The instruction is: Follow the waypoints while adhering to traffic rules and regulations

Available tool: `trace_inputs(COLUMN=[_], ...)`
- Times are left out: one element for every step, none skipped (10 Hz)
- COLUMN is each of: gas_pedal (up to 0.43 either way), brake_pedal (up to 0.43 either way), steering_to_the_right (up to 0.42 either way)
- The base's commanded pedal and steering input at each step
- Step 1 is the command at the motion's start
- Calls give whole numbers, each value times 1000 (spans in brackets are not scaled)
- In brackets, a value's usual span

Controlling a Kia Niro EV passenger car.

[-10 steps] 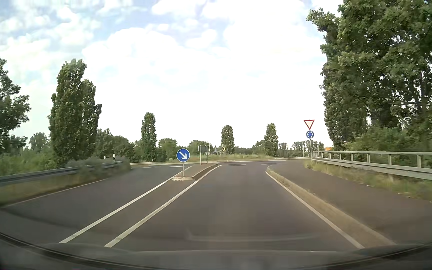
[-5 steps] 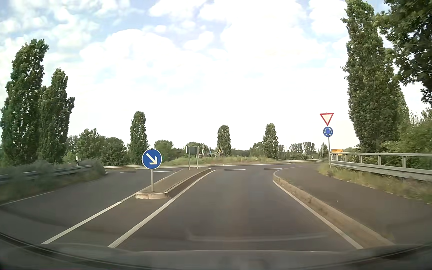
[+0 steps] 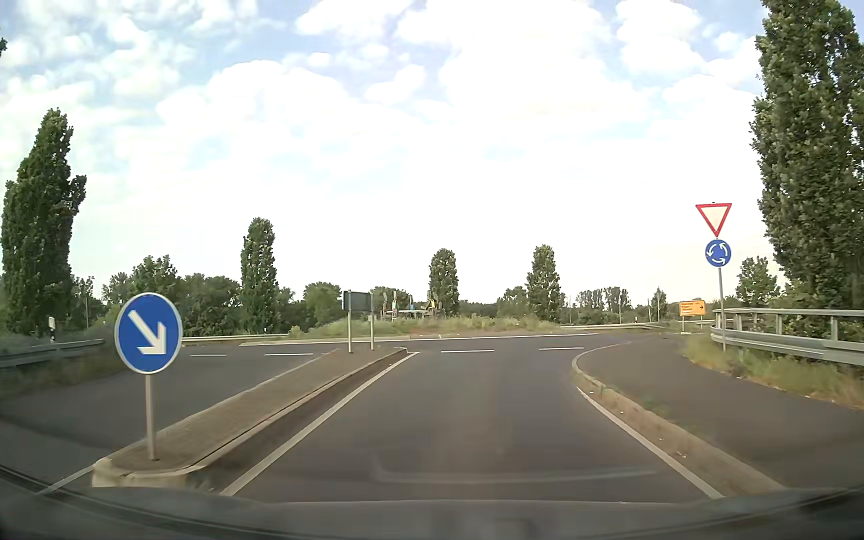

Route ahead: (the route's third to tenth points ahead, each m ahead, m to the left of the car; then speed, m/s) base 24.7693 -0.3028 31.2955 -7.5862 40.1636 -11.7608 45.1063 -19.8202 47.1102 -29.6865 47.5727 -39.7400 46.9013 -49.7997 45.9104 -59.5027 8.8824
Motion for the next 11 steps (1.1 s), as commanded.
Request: trace_inputs(gas_pedal=[0, 0, 0, 0, 0, 0, 0, 0, 0, 0, 0], brake_pedal=[274, 274, 274, 274, 280, 280, 280, 274, 274, 268, 244], steering_to_the_right=[7, 7, 7, 8, 11, 17, 25, 37, 47, 60, 72])
